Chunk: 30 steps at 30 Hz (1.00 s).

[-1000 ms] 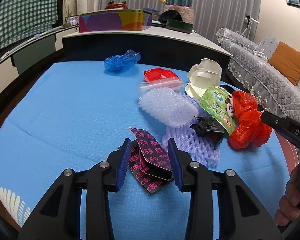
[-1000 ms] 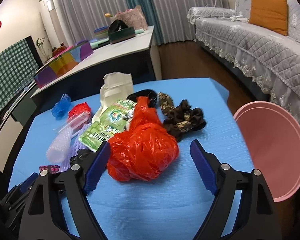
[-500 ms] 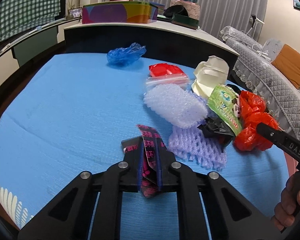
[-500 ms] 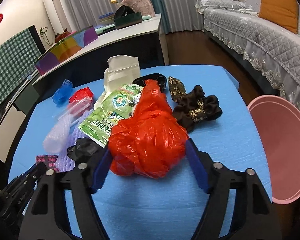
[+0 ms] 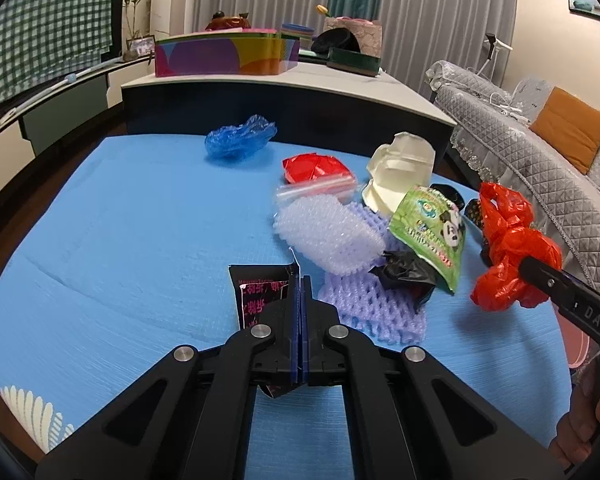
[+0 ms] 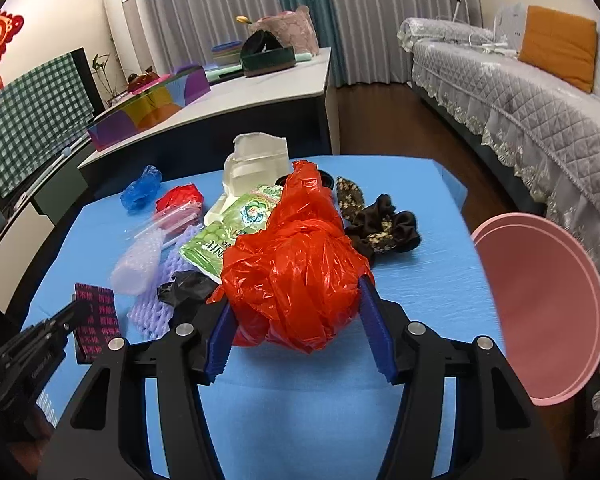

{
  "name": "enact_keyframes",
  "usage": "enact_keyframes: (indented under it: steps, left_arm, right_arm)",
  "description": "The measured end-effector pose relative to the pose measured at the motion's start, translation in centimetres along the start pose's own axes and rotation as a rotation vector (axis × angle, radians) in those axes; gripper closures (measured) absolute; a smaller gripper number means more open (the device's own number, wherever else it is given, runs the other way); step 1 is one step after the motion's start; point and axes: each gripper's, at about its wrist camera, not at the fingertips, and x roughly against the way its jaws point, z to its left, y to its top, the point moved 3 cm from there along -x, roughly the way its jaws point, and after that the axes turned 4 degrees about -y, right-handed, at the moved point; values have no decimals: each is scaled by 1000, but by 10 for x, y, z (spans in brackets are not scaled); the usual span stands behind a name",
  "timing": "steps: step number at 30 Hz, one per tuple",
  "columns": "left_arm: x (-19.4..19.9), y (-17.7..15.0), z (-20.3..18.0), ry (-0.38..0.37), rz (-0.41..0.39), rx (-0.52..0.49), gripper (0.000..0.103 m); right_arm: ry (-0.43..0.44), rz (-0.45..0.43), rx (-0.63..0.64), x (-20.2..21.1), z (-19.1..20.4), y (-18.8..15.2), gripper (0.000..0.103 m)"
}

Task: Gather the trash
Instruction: 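Lift and carry the wrapper and red bag with both grippers over the pink bin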

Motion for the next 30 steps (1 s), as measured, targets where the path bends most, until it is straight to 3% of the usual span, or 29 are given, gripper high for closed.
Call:
enact_keyframes:
  steps: [19,30]
  left_arm:
    - [39,5,-38,-90,-61,-63,103]
    - [56,-2,-78,-161,-81,-125,103]
  right_arm:
    - [-81,-133,-55,80,-42,-2,46]
    - [-153,-174,-116,112,-90,-8,46]
